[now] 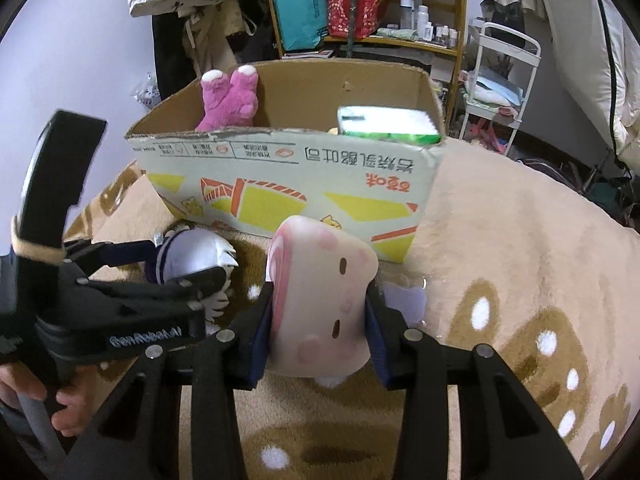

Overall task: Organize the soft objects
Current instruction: 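Grasp the purple-clad doll with the left gripper while the right grasps the pink swirl cushion, then lift the doll and swirl cushion up over the box with both grippers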

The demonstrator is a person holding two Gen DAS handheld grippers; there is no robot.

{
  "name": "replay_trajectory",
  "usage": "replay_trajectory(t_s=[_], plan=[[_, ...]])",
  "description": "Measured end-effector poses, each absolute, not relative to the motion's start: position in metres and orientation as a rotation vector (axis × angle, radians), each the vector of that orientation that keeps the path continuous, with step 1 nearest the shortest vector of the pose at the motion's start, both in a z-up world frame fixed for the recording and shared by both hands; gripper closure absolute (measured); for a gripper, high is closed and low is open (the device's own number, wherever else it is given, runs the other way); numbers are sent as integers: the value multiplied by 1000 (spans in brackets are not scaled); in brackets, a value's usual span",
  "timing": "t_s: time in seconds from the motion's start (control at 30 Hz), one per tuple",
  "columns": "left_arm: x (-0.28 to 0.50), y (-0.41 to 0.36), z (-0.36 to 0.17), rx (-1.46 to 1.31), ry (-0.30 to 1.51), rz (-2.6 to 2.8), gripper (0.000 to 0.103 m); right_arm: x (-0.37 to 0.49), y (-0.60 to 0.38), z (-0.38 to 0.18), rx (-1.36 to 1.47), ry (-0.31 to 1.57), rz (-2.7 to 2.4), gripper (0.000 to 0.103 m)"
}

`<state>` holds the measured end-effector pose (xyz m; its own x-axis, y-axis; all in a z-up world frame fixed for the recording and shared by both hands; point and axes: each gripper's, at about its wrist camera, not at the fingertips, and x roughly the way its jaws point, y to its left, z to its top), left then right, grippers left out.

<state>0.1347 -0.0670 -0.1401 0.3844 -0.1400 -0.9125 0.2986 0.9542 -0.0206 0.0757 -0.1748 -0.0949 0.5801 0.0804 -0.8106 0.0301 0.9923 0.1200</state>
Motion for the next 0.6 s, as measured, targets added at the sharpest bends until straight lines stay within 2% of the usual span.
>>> replay_trajectory(t_s=[0.1,0.6], plan=[[129,-68,-135,150,1134,-290,24,72,-178,-89,138,935,24,59],[123,-56,-122,82,1134,-269,25,69,-186,-79,188,903,16,59]])
